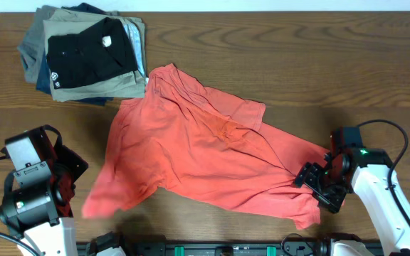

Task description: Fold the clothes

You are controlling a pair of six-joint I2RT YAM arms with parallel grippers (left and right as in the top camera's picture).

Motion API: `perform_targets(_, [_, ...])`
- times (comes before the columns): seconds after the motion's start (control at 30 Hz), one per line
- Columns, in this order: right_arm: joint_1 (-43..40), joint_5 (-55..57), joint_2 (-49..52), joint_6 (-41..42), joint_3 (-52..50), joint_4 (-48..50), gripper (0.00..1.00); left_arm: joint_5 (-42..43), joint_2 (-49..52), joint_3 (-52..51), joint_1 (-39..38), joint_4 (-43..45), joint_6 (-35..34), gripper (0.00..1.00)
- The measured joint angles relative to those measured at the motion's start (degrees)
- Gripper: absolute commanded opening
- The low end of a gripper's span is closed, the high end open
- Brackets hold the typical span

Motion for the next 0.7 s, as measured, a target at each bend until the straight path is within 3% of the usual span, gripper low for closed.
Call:
perform_targets(0.27, [0.0,1.3,0.0,3.7,-5.2,3.1,0.75,0.0,0.5,0.0,0.0,-0.2,0.0,0.06])
perform_targets(0.4, [0.0,1.0,0.0,4.3,-6.6,5.1,0.68,0.1,0.7,0.0,0.0,-0.2,0.0,0.07])
perform_targets(0.53, [0.0,0.0,0.0,4.6,-7.0,6.8,0.65,0.2,0.8,0.0,0.0,-0.3,0.0,0.24])
perform_targets(0.63, [0.0,-1.8,0.0,4.7,-7.0,8.8,0.49,0.3,0.8,0.0,0.0,-0.4,-0.1,0.32])
perform_targets(0.7, [0.0,-2.8,0.0,4.7,-7.0,10.2,0.25,0.2,0.9,0.0,0.0,-0.4,-0.2,0.32])
